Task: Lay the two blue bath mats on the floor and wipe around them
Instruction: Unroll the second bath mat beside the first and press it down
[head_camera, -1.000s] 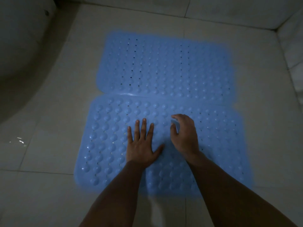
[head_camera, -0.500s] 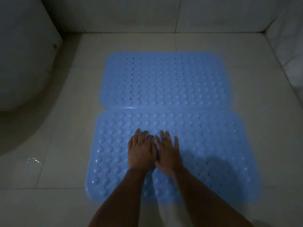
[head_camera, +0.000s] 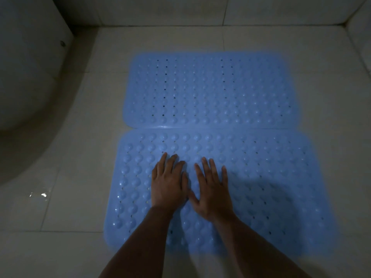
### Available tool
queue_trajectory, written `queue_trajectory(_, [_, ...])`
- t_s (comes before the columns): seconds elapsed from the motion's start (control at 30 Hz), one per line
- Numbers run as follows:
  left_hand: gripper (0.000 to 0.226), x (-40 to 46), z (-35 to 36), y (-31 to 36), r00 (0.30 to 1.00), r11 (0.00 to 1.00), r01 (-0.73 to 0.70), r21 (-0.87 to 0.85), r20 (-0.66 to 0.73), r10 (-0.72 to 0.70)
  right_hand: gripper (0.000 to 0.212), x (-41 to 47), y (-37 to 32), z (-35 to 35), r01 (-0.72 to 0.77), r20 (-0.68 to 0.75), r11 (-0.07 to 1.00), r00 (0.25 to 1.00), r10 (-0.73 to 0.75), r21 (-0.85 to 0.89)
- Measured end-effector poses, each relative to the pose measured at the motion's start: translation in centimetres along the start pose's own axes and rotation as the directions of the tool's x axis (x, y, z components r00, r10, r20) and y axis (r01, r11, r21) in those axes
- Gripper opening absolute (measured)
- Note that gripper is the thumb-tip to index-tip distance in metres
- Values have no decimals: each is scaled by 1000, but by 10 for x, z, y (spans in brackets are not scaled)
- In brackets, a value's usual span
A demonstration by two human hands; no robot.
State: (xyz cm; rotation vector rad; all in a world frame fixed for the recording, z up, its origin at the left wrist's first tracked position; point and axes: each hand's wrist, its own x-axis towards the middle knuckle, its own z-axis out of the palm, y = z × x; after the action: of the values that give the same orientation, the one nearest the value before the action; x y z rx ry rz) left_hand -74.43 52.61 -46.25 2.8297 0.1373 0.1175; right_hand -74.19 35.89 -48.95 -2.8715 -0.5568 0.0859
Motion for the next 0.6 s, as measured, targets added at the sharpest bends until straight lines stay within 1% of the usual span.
queue_trajectory(0.13, [40,-5,-3,-7,1000,1000,-7,8,-22,7,77,1,-2,-2,12,3,1000,1000,-12,13])
queue_trajectory(0.23, [39,-12,-9,-6,999,1000,9,16,-36,-8,76,-1,-1,1,-6,9,999,1000,6,33])
queue_trajectory(0.3, [39,-15,-12,-4,999,1000,17,22,-43,-16,66,7,-2,-2,-31,-44,994,998,36,101])
queue_trajectory(0.37, [40,-17,-15,0,999,1000,11,24,-39,-10,49,19,1,-16,-30,-131,973,990,61,230])
queue_trajectory(0.43, [40,-16,-14,12,1000,1000,8,18,-22,-7,35,34,13,-40,-19,-179,935,980,88,355])
queue_trajectory(0.5, [42,-13,-9,36,1000,1000,-18,-10,13,18,33,44,33,-71,-64,-193,928,971,144,367])
queue_trajectory(0.6, [47,-9,3,80,992,993,-91,-77,79,97,34,42,67,-107,-191,-155,925,955,252,328])
